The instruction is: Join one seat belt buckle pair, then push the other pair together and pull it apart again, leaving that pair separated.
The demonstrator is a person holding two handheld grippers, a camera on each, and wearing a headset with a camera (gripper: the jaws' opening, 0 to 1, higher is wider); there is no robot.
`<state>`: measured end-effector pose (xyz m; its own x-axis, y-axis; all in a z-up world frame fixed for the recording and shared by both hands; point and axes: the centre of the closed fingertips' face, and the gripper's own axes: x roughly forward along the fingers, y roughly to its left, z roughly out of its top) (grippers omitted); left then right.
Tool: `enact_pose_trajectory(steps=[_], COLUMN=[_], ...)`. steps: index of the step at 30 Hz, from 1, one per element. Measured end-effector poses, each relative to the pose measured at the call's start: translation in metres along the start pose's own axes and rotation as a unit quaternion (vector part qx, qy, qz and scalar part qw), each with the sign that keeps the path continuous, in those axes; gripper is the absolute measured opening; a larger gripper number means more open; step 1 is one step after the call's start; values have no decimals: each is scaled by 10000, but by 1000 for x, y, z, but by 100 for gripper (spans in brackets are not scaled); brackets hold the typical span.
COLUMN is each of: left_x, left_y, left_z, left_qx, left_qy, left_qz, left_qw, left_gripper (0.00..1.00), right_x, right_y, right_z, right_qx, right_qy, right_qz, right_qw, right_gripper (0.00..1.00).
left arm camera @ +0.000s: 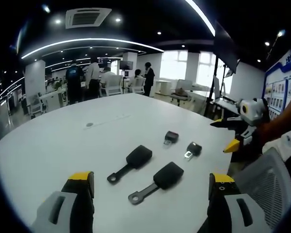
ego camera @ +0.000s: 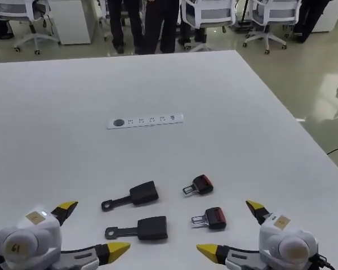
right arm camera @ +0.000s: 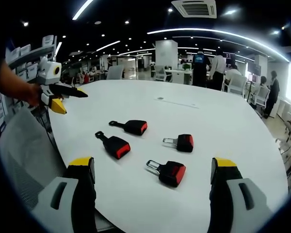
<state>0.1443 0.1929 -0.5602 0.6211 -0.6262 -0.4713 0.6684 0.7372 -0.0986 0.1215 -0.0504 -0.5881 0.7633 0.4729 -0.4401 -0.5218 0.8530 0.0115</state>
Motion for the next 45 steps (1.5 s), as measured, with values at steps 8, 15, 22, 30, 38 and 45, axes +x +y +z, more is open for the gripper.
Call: enact_pose_trajectory(steps=[8, 15, 22, 30, 38, 45], left_x=[7, 18, 27, 37, 50, 65], left_y=[1, -3, -7, -9, -15, -20], left_z=[-4, -7, -12, -16, -21, -28], left_qx=[-114, -63, 62, 189, 402, 612], left_qy=[16, 72, 173, 276, 413, 507], left_qz=[-41, -145, -299, -486, -733, -959], left_qw=[9999, 9998, 9994, 9983, 9956, 9922], left_gripper=[100, 100, 99, 97, 91, 89], right_x=[8, 16, 23, 32, 43, 48], right_y=[-2, -7, -11, -16, -21, -24], right_z=[-6, -10, -16, -24, -34, -38], right_qx=[17, -2, -48, -142, -242, -224], right_qy=[129, 153, 234, 348, 488, 533], right_qz=[79, 115, 158, 312, 509, 671], right_qw=[9999, 9998, 9996, 9988, 9972, 9961], right_gripper=[100, 100, 100, 100, 96, 95])
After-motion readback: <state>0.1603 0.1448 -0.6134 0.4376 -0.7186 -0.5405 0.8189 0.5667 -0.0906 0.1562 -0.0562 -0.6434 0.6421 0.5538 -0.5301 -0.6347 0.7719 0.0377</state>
